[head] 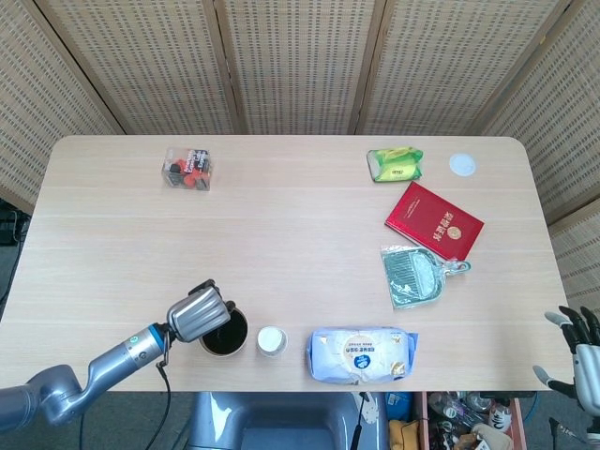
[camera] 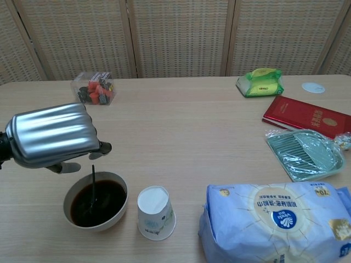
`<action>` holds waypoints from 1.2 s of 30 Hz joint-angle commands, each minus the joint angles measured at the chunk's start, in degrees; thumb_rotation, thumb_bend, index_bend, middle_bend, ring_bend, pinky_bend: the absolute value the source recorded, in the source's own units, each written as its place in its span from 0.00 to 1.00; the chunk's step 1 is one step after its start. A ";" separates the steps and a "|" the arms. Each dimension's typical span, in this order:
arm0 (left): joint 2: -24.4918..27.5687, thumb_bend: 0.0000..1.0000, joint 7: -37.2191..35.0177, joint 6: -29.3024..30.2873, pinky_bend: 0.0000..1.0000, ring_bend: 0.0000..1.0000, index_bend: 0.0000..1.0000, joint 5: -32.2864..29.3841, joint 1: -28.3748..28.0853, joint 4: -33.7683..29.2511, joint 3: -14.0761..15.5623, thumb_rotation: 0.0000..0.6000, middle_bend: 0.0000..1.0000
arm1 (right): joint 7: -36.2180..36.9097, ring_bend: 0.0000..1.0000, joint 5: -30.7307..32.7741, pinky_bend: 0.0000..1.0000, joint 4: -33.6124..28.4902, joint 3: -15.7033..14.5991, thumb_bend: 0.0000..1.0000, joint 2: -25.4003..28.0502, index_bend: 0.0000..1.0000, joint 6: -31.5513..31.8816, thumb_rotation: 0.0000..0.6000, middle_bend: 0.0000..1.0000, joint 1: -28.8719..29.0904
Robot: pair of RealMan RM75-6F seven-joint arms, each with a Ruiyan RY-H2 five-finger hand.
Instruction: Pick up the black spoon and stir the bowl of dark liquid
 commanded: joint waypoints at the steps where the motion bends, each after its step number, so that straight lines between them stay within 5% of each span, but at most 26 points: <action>1: 2.16 0.22 -2.17 3.39 0.78 0.79 0.53 -1.99 2.23 -2.78 -1.05 1.00 0.87 | -0.24 0.07 -0.20 0.19 -0.09 -0.01 0.18 0.10 0.26 -0.33 1.00 0.23 0.28; 11: 8.76 0.22 -5.79 13.78 0.78 0.77 0.47 -10.86 10.68 -11.10 -4.43 1.00 0.85 | -1.12 0.07 -1.47 0.19 -0.84 0.43 0.18 0.07 0.26 -1.44 1.00 0.23 2.09; 20: 12.69 0.22 -22.75 20.65 0.76 0.74 0.47 -17.76 18.61 -10.78 -5.26 1.00 0.82 | -2.83 0.07 -2.06 0.19 -1.93 0.55 0.18 -0.01 0.26 -2.59 1.00 0.23 3.53; 24: 13.90 0.22 -32.41 22.35 0.72 0.65 0.44 -20.31 22.05 -11.46 -5.08 1.00 0.72 | -3.68 0.07 -2.21 0.19 -2.60 0.64 0.18 0.05 0.26 -3.20 1.00 0.22 4.23; 29: 14.35 0.22 -38.52 25.52 0.51 0.43 0.31 -21.18 25.99 -11.11 -4.63 1.00 0.51 | -4.79 0.03 -2.36 0.12 -3.24 0.71 0.18 -0.16 0.26 -4.10 1.00 0.20 5.15; 33: 14.94 0.22 -40.85 26.38 0.12 0.14 0.18 -20.69 27.97 -10.84 -3.55 1.00 0.20 | -5.82 0.00 -2.21 0.05 -3.69 0.65 0.18 -0.32 0.26 -4.93 1.00 0.16 5.73; 36: 15.27 0.22 -42.29 27.54 0.00 0.05 0.16 -20.69 29.90 -10.33 -2.99 1.00 0.11 | -6.94 0.00 -2.14 0.01 -4.18 0.67 0.18 -0.46 0.26 -5.26 1.00 0.13 6.13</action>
